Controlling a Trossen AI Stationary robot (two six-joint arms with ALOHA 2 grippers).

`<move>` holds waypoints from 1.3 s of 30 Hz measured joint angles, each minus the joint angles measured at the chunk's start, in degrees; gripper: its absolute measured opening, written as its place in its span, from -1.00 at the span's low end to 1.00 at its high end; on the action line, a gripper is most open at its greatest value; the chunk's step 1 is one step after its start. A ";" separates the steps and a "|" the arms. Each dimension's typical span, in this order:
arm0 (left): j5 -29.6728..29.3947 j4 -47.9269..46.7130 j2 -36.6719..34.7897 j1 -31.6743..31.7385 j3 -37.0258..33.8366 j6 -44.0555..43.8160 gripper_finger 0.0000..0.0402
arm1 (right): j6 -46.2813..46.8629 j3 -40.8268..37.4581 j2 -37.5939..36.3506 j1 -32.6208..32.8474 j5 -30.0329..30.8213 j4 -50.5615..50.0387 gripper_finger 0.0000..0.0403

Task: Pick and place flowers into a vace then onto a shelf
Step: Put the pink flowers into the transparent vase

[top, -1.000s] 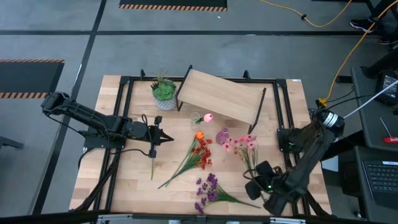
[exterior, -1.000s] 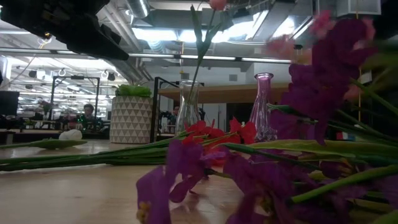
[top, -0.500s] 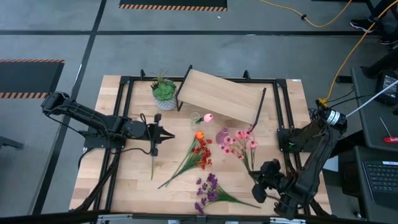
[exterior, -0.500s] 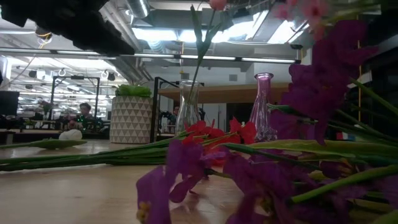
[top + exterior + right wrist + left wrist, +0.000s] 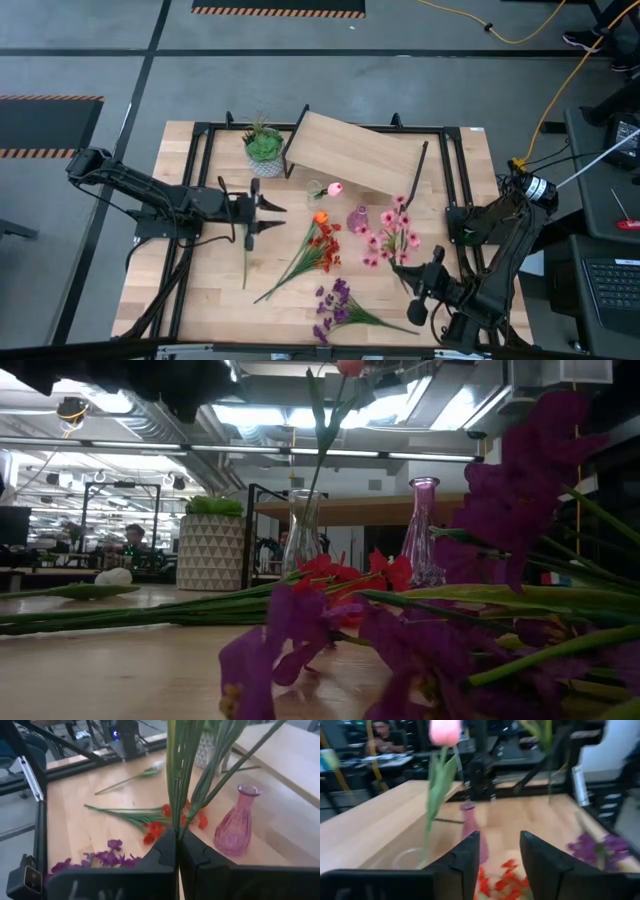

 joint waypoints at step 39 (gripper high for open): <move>4.99 23.81 14.82 -2.52 3.06 4.62 -0.05 | -91.91 -27.10 -12.70 -35.47 -49.88 91.43 -1.00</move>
